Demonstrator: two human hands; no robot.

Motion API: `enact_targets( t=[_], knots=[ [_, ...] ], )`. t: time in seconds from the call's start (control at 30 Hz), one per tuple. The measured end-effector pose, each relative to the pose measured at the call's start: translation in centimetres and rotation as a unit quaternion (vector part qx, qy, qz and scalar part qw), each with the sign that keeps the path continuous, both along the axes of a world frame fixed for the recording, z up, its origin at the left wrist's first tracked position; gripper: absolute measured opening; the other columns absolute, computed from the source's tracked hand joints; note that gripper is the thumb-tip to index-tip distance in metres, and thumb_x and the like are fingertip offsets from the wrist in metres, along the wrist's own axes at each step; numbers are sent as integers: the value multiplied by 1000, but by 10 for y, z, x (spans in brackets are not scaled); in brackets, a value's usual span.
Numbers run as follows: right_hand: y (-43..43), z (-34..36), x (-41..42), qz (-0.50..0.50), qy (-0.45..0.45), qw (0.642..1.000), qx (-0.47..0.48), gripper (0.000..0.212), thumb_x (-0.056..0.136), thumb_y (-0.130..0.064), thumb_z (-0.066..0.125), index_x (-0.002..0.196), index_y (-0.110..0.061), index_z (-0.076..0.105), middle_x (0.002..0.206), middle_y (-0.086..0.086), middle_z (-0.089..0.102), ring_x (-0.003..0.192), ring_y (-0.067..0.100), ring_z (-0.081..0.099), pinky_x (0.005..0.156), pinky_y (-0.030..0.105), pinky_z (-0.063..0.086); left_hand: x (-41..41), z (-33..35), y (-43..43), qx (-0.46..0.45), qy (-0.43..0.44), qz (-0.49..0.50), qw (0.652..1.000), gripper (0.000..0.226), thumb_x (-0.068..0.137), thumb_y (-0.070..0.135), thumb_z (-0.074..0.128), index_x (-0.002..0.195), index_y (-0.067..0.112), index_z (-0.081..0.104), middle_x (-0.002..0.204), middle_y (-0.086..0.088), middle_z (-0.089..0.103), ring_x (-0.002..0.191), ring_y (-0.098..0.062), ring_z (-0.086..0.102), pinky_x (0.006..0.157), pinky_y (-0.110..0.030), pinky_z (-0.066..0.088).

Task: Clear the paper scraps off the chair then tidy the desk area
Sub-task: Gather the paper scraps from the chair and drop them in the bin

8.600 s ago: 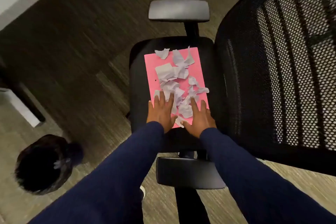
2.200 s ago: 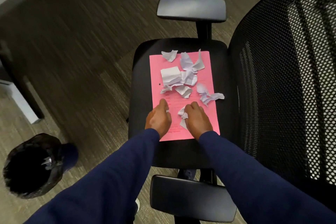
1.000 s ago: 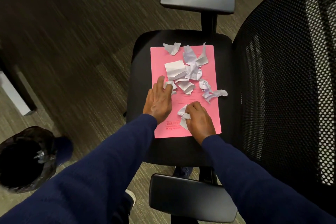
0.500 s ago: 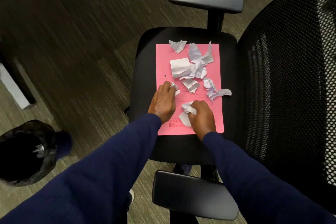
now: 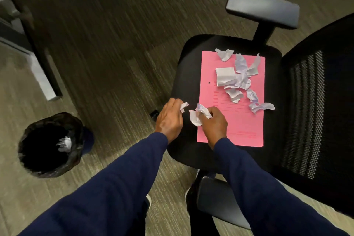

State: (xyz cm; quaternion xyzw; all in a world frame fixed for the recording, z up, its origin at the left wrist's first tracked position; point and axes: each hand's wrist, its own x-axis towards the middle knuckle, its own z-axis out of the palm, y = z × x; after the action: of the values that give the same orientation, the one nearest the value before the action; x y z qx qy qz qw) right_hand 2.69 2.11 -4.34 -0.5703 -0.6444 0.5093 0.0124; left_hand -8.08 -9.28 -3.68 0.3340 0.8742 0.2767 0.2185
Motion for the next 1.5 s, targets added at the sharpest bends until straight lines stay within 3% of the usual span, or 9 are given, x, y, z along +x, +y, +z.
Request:
enact_targets(
  t=[0.27, 0.47, 0.57, 0.73, 0.87, 1.0, 1.17, 1.33, 1.5],
  knots=[
    [-111, 11, -99, 75, 39, 996, -6, 13, 84, -23, 73, 78, -18, 63, 70, -8, 64, 60, 0, 53, 50, 11, 39, -63, 3, -125, 22, -24, 126, 991, 17, 94, 2, 44, 101, 9, 57, 97, -7, 56, 85, -25, 53, 75, -43, 43],
    [-211, 2, -166, 138, 51, 987, -60, 21, 85, -27, 76, 77, -17, 59, 72, -7, 63, 64, 9, 53, 61, 28, 44, -103, -6, -238, 2, 1, 218, 976, 10, 95, 2, 46, 100, 5, 54, 95, -9, 58, 84, -28, 54, 74, -40, 41],
    [-263, -7, -198, 173, 45, 981, -74, 21, 85, -29, 76, 81, -14, 61, 75, -7, 66, 66, 9, 56, 61, 26, 47, -119, -15, -297, -9, 4, 271, 962, 15, 102, 14, 42, 104, 7, 54, 98, -7, 60, 87, -27, 56, 75, -39, 42],
    [-357, -29, -246, 233, 40, 967, -90, 20, 85, -28, 76, 79, -17, 61, 73, -7, 62, 62, 5, 52, 49, 11, 39, -137, -38, -392, -39, -7, 378, 925, 41, 104, 44, 27, 104, 11, 51, 97, -5, 65, 89, -28, 60, 73, -37, 41],
    [-411, -51, -273, 284, 16, 954, -95, 17, 86, -29, 75, 83, -18, 62, 75, -7, 62, 61, 5, 52, 45, 10, 37, -148, -63, -442, -58, -58, 486, 870, 34, 106, 37, 30, 105, 11, 51, 97, -10, 64, 93, -34, 60, 73, -35, 35],
    [-461, -82, -294, 320, -20, 942, -101, 21, 88, -27, 71, 104, -14, 68, 100, 4, 70, 88, 20, 65, 70, 27, 53, -162, -90, -481, -20, -129, 573, 809, 32, 106, 34, 33, 114, 7, 49, 108, -13, 62, 100, -37, 59, 79, -40, 42],
    [-499, -120, -308, 358, -65, 925, -115, 30, 94, -29, 61, 116, -10, 68, 115, 13, 71, 104, 30, 69, 93, 37, 56, -173, -121, -505, -17, -166, 595, 786, 30, 106, 31, 37, 117, 5, 44, 124, -16, 57, 106, -35, 58, 79, -34, 38],
    [-522, -143, -317, 417, -84, 894, -140, 38, 96, -23, 57, 131, -8, 59, 126, 17, 66, 115, 35, 63, 100, 45, 52, -185, -145, -516, 4, -206, 603, 771, 37, 105, 30, 43, 131, 4, 41, 136, -17, 46, 113, -36, 56, 85, -34, 42],
    [-526, -151, -319, 428, -80, 884, -170, 52, 85, -17, 57, 137, -15, 53, 129, 15, 64, 115, 36, 61, 101, 49, 51, -188, -155, -523, -14, -240, 588, 772, 65, 103, 32, 46, 157, 13, 15, 153, -13, 27, 124, -34, 50, 88, -30, 37]
  ],
)
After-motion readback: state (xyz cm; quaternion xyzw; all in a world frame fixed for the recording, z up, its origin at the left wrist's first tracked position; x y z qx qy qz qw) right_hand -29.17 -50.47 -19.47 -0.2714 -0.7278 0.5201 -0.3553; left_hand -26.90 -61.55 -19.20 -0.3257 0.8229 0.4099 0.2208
